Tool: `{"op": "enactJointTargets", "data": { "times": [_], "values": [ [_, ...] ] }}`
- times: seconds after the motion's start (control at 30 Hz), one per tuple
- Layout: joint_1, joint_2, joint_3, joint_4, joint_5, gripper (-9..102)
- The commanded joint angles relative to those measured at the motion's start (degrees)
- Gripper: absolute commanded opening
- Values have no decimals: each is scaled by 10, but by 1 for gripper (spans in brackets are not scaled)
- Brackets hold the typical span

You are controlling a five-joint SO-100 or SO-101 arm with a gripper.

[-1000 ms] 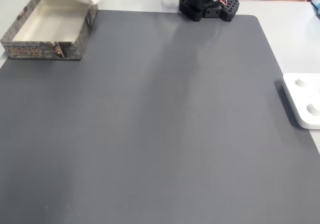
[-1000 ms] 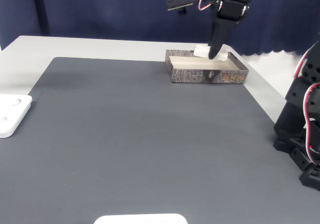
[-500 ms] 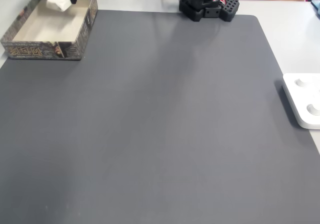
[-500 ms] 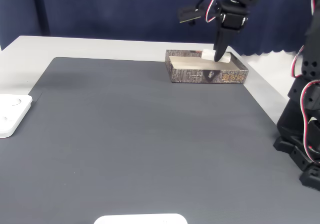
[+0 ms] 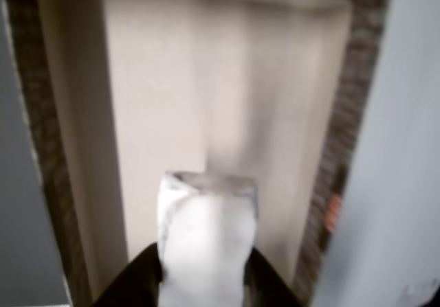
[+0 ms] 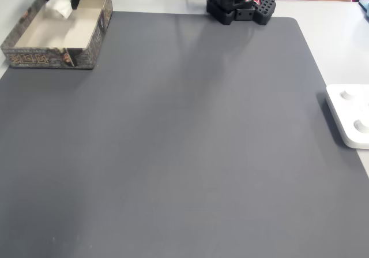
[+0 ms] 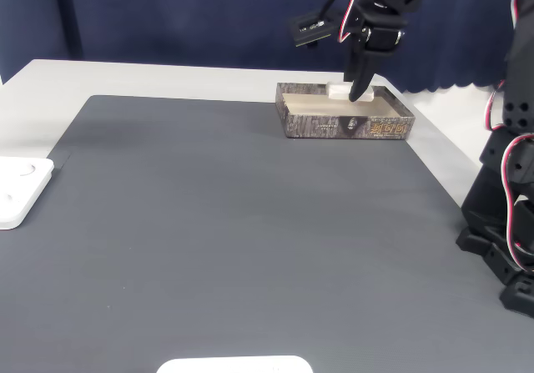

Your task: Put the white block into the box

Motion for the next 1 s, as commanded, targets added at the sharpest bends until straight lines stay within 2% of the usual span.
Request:
{"op": "enactJointTargets", "data": {
  "times": [0.0, 0.27, 0.73, 0.8, 0.97],
  "values": [
    [-19, -5, -54, -6, 6, -2],
    [-30, -65, -121, -5, 4, -2],
    [-27, -97, -123, -4, -6, -2],
    [-27, -98, -127, -4, -11, 1],
    [-28, -96, -126, -10, -16, 18]
  ]
}}
